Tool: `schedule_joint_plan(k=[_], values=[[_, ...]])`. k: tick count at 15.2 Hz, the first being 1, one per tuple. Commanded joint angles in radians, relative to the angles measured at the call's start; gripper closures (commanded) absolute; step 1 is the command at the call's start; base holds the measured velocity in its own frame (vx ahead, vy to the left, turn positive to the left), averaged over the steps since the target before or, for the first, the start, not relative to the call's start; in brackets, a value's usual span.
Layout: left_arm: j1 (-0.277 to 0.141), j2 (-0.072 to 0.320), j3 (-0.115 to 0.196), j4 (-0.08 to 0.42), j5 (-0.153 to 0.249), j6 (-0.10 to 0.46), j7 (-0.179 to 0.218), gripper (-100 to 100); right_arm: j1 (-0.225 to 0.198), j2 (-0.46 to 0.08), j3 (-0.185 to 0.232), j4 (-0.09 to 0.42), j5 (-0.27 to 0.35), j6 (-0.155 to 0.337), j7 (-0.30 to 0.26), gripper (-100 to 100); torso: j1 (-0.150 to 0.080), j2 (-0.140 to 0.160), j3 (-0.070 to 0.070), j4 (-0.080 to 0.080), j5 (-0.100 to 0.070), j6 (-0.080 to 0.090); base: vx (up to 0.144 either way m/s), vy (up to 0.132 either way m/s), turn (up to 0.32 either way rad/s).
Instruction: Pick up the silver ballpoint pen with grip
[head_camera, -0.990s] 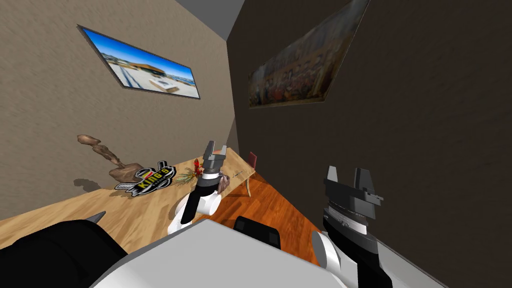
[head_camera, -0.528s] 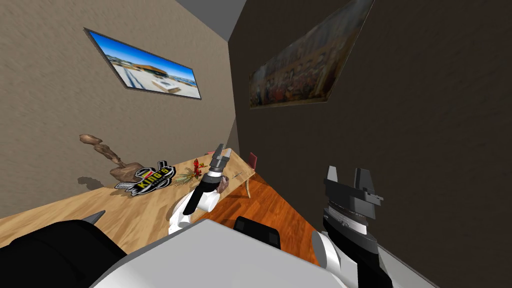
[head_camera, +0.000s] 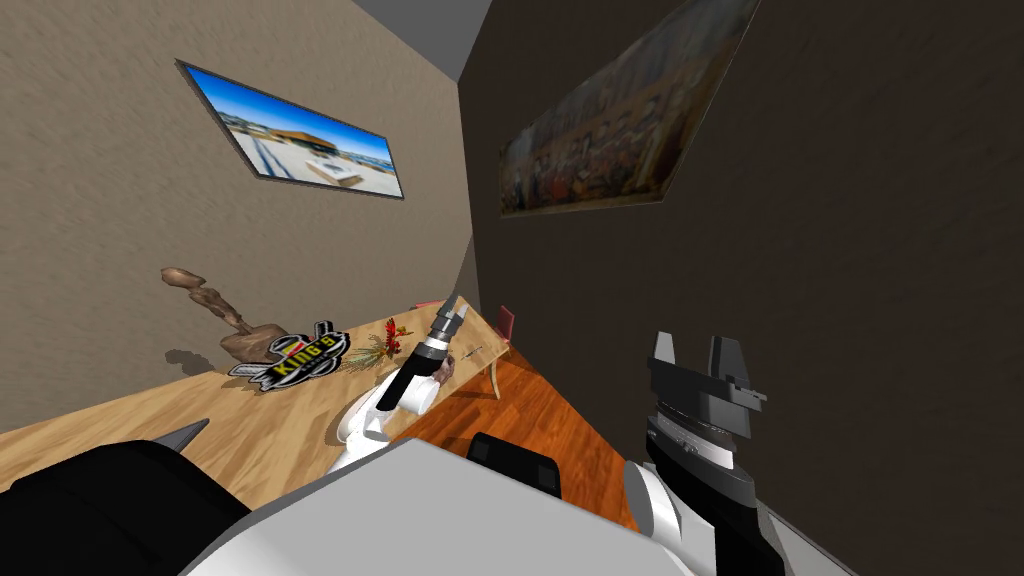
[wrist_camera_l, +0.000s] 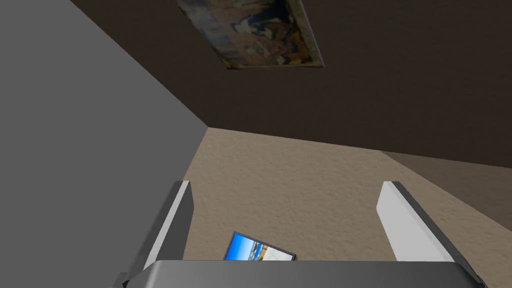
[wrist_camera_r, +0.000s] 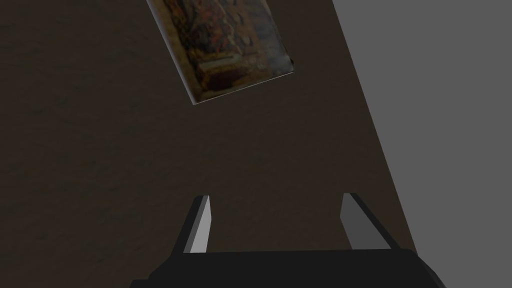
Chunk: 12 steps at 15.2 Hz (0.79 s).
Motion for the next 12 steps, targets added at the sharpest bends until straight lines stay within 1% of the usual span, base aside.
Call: schedule_joint_plan(k=[1, 2, 3, 4, 5, 6, 7, 8, 9, 10, 11, 12], values=[[-0.007, 0.017, 0.007, 0.013, 0.009, 0.049, 0.012, -100, 0.0, 0.0, 0.0, 0.0, 0.0, 0.0, 0.0, 0, 0.0, 0.0, 0.0, 0.0, 0.0, 0.0, 0.053, -0.037, 0.056], [-0.007, 0.017, 0.007, 0.013, 0.009, 0.049, 0.012, -100, 0.0, 0.0, 0.0, 0.0, 0.0, 0.0, 0.0, 0, 0.0, 0.0, 0.0, 0.0, 0.0, 0.0, 0.044, -0.023, 0.017], [-0.025, 0.034, 0.013, 0.048, 0.018, 0.083, 0.024, -100, 0.0, 0.0, 0.0, 0.0, 0.0, 0.0, 0.0, 0, 0.001, 0.0, 0.0, 0.0, 0.0, 0.0, 0.052, -0.025, 0.05], [-0.025, 0.034, 0.013, 0.048, 0.018, 0.095, 0.024, -100, 0.0, 0.0, 0.0, 0.0, 0.0, 0.0, 0.0, 0, 0.001, 0.0, 0.0, 0.0, 0.0, 0.0, 0.059, -0.034, 0.051], [-0.044, 0.05, 0.02, 0.085, 0.028, 0.129, 0.037, -100, 0.0, 0.0, 0.0, 0.0, 0.0, 0.0, 0.0, 0, 0.0, 0.0, 0.0, 0.0, 0.0, 0.0, 0.07, -0.048, 0.064], [-0.044, 0.05, 0.02, 0.085, 0.028, 0.144, 0.037, -100, 0.0, 0.0, 0.0, 0.0, 0.0, 0.0, 0.0, 0, 0.0, -0.001, 0.0, 0.0, 0.0, 0.0, 0.067, -0.051, 0.055], [-0.063, 0.064, 0.027, 0.114, 0.038, 0.17, 0.051, -100, 0.0, 0.0, 0.0, 0.0, 0.0, 0.0, 0.0, 0, -0.001, -0.001, 0.0, 0.0, 0.0, 0.0, 0.076, -0.056, 0.07], [-0.063, 0.064, 0.027, 0.123, 0.038, 0.192, 0.051, -100, 0.0, 0.0, 0.0, 0.0, 0.0, 0.0, 0.0, 0, -0.001, -0.002, -0.001, 0.0, 0.0, 0.0, 0.076, -0.057, 0.061], [-0.063, 0.064, 0.027, 0.123, 0.038, 0.196, 0.051, -100, 0.0, 0.0, 0.0, 0.0, 0.0, 0.0, 0.0, 0, -0.001, -0.002, -0.001, 0.0, 0.0, 0.0, 0.056, -0.038, 0.025], [-0.084, 0.078, 0.034, 0.163, 0.049, 0.229, 0.065, -100, 0.0, 0.0, 0.0, 0.0, 0.0, 0.0, 0.0, 0, 0.0, -0.001, -0.001, 0.0, 0.0, 0.0, 0.061, -0.037, 0.054], [-0.084, 0.078, 0.034, 0.163, 0.049, 0.249, 0.065, -100, 0.0, 0.0, 0.0, 0.0, 0.0, 0.0, 0.0, 0, 0.0, -0.001, 0.0, 0.0, 0.0, 0.0, 0.061, -0.039, 0.064], [-0.084, 0.078, 0.034, 0.163, 0.049, 0.249, 0.065, -100, 0.0, 0.0, 0.0, 0.0, 0.0, 0.0, 0.0, 0, 0.0, -0.001, 0.0, 0.0, 0.0, 0.0, 0.045, -0.026, 0.024]])
